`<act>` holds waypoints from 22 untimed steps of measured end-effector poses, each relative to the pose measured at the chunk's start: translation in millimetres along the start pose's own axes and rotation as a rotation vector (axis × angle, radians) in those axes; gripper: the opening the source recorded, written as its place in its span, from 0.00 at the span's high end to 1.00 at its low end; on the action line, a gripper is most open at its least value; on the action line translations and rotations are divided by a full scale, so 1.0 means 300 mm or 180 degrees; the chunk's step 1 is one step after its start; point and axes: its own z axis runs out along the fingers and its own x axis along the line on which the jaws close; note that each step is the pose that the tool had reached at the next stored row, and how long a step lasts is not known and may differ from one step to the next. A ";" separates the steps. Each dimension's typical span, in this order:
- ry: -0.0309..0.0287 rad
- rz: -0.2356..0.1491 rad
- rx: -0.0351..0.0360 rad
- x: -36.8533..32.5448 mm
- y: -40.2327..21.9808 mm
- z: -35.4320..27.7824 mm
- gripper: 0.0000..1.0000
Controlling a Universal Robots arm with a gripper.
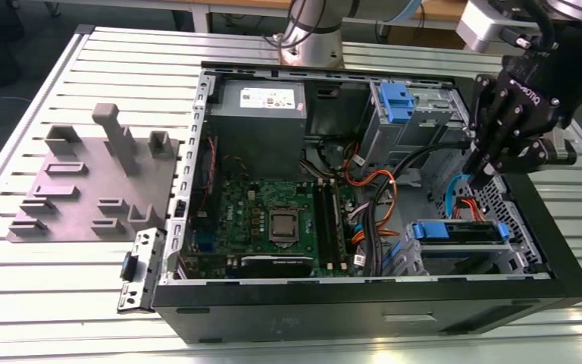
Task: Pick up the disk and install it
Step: 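Insert the second disk wire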
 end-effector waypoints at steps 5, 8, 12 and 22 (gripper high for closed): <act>0.0030 0.0000 0.0000 -0.003 -0.004 0.025 0.76; 0.0042 0.0001 0.0000 -0.004 -0.005 0.039 0.84; 0.0043 0.0000 0.0002 -0.004 -0.005 0.048 0.84; 0.0007 -0.0003 0.0064 0.015 0.030 0.068 0.84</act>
